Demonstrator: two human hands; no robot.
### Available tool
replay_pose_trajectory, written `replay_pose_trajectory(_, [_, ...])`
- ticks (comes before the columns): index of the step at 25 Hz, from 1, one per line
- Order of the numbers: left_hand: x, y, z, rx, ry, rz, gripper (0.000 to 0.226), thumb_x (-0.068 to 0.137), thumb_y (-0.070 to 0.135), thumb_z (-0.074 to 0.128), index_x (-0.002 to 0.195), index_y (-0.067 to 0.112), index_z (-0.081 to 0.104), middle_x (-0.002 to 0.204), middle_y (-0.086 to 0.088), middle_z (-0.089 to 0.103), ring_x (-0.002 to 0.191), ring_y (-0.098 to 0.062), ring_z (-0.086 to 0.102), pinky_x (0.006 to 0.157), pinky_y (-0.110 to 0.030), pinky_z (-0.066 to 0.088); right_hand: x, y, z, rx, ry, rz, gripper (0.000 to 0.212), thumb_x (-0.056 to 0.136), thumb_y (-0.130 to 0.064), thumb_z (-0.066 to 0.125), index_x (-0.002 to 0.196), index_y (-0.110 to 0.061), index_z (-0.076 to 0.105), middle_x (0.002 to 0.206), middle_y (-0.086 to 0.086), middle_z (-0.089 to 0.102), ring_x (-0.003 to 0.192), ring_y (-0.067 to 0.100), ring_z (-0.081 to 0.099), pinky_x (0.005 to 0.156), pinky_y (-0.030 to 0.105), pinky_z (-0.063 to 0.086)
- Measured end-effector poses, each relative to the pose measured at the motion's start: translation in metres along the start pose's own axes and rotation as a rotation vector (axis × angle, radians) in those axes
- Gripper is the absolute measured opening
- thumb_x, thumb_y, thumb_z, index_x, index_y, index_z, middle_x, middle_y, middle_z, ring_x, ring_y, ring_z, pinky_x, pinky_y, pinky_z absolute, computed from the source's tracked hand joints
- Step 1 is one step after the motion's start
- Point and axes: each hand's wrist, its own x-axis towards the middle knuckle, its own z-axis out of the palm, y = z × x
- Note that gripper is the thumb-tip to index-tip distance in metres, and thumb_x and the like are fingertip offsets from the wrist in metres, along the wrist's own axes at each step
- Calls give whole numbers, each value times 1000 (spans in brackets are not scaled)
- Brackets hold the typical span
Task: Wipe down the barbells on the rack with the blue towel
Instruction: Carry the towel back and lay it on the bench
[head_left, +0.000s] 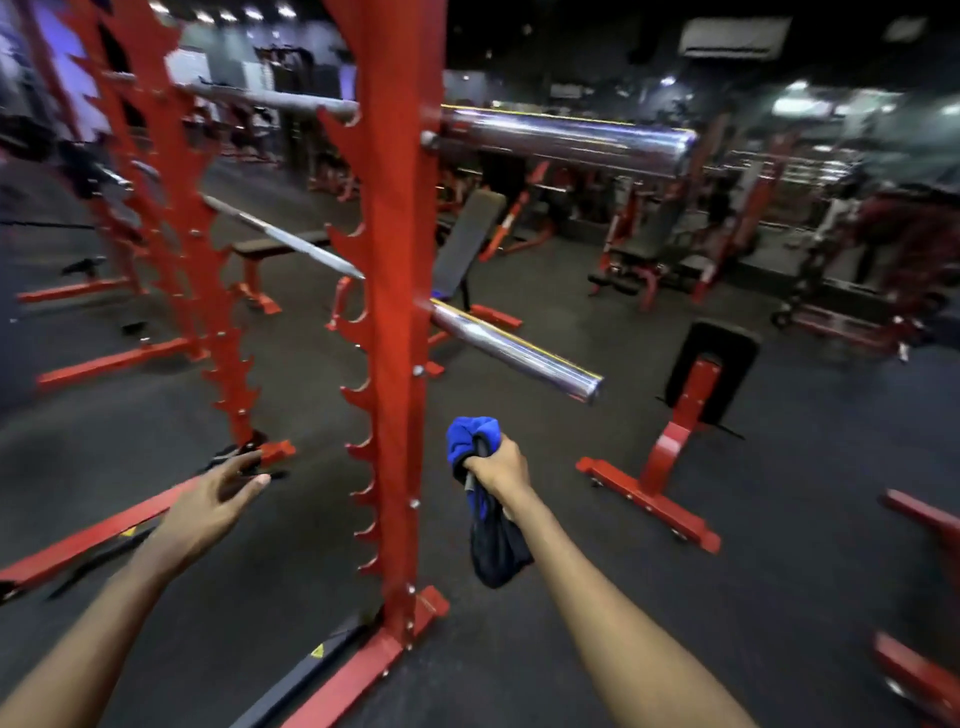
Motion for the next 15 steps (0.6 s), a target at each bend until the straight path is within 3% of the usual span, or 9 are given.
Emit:
replay_pose_trajectory(3, [23, 7, 41, 12, -123, 100, 50, 92, 56, 60, 137, 34, 56, 138, 3, 61, 130, -17, 56, 110, -39, 42, -3, 28, -47, -39, 106, 60, 35, 73, -19, 74, 108, -20, 70, 103, 4, 74, 97, 23, 69, 78, 28, 51])
replay_pose_trajectory(7, [44, 38, 93, 32, -239, 146, 49, 96, 38, 65, 143, 27, 54, 141, -5, 60, 133, -21, 54, 112, -40, 40, -5, 59, -99, -83, 222, 105, 35, 70, -21, 75, 104, -18, 70, 100, 5, 76, 95, 26, 72, 81, 36, 58])
replay_pose_trajectory(11, [60, 77, 135, 49, -319, 211, 49, 97, 34, 65, 144, 24, 53, 136, -6, 61, 128, -23, 57, 108, -38, 43, -5, 77, -149, -117, 300, 107, 37, 77, -19, 75, 113, -19, 70, 106, 6, 74, 99, 27, 70, 80, 31, 52])
replay_pose_trajectory(15, [73, 108, 179, 46, -363, 275, 50, 97, 31, 66, 144, 23, 52, 139, -2, 60, 129, -20, 57, 106, -31, 41, 7, 94, -192, -127, 344, 126, 37, 79, -18, 74, 116, -14, 69, 114, 10, 72, 107, 30, 68, 89, 37, 55])
